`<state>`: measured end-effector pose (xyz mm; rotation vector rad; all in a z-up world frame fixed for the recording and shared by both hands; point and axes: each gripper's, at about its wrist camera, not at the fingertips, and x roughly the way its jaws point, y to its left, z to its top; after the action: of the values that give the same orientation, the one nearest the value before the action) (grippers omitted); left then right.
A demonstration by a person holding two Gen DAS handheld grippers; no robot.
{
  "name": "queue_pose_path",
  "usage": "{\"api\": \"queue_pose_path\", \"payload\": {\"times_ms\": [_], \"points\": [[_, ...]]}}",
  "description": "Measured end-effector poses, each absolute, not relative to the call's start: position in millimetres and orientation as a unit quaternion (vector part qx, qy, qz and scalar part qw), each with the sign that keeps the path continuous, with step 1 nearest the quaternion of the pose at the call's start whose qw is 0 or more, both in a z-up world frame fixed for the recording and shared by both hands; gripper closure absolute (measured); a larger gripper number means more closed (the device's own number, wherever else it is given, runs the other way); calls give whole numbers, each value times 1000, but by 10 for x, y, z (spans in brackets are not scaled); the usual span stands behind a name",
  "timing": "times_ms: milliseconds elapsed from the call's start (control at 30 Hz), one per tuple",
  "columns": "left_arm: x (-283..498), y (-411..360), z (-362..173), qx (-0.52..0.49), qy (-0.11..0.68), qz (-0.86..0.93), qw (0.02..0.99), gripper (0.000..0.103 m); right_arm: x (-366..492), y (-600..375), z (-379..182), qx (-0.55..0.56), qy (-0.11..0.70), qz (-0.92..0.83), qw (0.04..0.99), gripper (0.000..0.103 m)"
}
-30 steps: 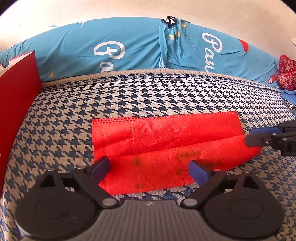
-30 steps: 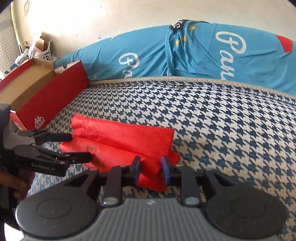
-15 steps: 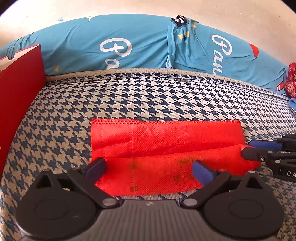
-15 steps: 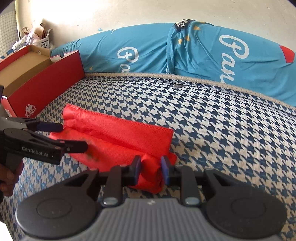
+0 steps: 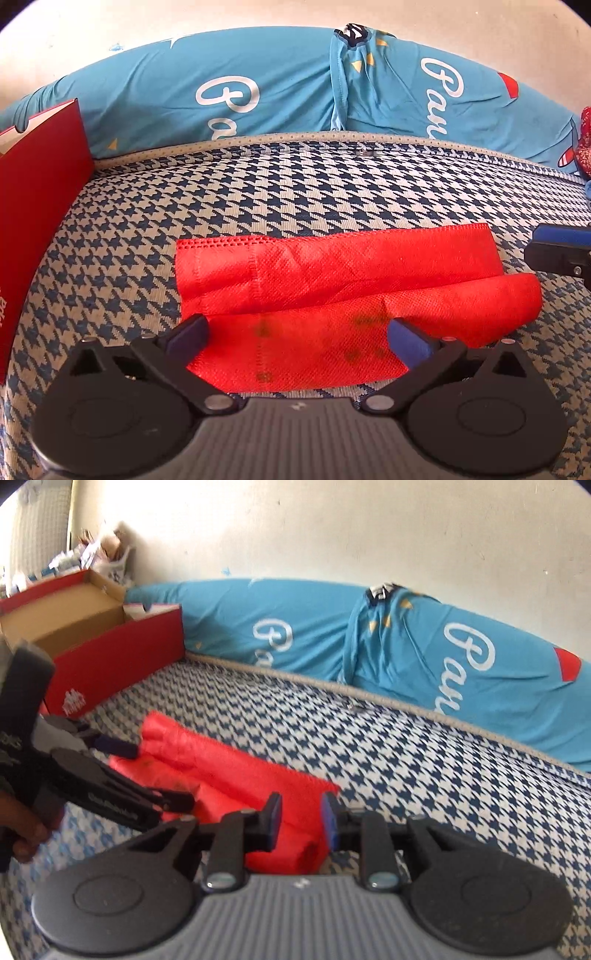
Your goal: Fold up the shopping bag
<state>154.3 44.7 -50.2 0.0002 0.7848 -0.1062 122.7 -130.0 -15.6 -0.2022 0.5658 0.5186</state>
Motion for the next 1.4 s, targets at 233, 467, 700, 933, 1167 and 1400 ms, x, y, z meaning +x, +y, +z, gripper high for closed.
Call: {"api": "queue_pose_path", "payload": {"times_ms": [233, 467, 700, 933, 1167, 1400], "points": [[1532, 447, -505, 3, 380, -55, 923, 0, 1193, -1121, -282, -137, 288, 279, 906, 92], [1510, 437, -506, 9, 376, -57, 925, 0, 1260, -1123, -415, -140, 297, 270, 905, 95], [1479, 401, -494, 18, 373, -59, 926, 0, 1315, -1133, -507, -128, 305, 267, 905, 95], [1470, 384, -475, 31, 373, -69, 925, 0, 1297, -1123, -530, -138, 301, 266, 905, 95], [1499, 450, -470, 50, 384, -97, 917, 0, 1273, -1124, -533, -160, 296, 273, 901, 93], [1512, 507, -479, 66, 385, -123, 912, 0, 1220, -1054, -515, -177, 292, 282, 897, 92]]}}
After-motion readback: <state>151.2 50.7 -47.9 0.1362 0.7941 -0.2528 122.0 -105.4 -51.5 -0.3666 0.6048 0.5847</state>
